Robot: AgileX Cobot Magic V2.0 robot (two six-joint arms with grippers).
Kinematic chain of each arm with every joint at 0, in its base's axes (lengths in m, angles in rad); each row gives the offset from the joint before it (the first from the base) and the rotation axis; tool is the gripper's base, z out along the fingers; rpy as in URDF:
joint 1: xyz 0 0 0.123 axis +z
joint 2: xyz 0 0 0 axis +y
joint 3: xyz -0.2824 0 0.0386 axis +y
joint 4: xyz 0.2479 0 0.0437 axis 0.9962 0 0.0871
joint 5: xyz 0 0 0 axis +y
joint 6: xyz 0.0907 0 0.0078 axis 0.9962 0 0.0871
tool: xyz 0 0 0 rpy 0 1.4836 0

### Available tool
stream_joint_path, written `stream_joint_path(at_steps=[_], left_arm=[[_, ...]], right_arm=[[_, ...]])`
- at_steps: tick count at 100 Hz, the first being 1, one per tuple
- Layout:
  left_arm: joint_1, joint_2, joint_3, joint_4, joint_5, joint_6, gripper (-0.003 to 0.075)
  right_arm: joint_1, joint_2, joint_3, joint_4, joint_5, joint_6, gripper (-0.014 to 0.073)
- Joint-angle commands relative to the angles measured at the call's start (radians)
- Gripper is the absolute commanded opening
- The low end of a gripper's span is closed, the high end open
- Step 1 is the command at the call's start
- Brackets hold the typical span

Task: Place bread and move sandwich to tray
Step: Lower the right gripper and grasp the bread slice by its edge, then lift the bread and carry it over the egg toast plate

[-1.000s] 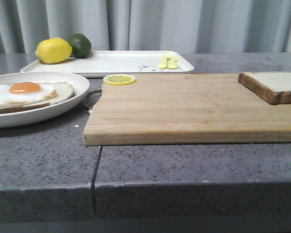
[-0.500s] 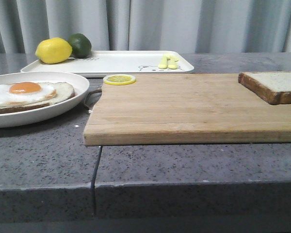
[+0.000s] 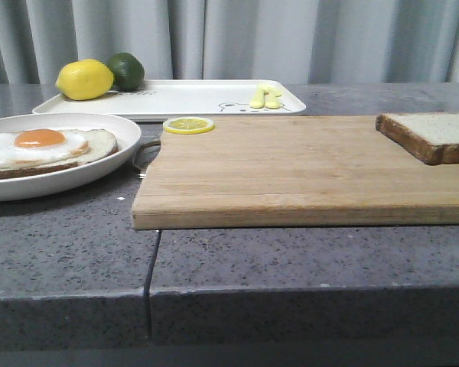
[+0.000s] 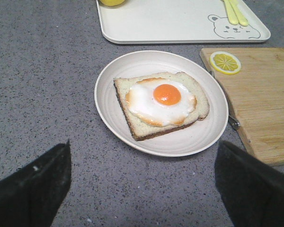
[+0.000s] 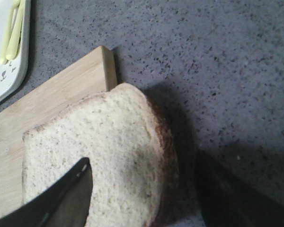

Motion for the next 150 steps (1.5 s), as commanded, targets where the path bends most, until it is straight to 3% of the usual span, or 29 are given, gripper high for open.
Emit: stream_joint_path(at_steps=[1,34,73,123,150], left_arm=[[0.002,0.014,-0.034,-0.016,-0.059,0.001,0.0575],[0.002,0.014,-0.034,-0.016,-0.059,0.001,0.0575],[0.002,0.014,-0.034,-0.016,-0.059,0.001,0.0575],[0.002,0.014,-0.034,-0.016,-0.059,0.001,0.0575],[0.002,0.014,-0.034,-0.016,-0.059,0.001,0.0575]], right_arm=[[-0.005,-0.003,-0.023,0.075,0.027,-0.039,0.0479],[-0.005,0.067,-0.023,0.162,0.063,-0.123,0.0479],[-0.005,0.123,-0.023,0.182,0.119,-0.132,0.0467],[-0.005,0.125,-0.023,0.224,0.134,-0.13,-0.002],[-0.002,-0.022,-0.028,0.286,0.211,-0.079,-0.0039]])
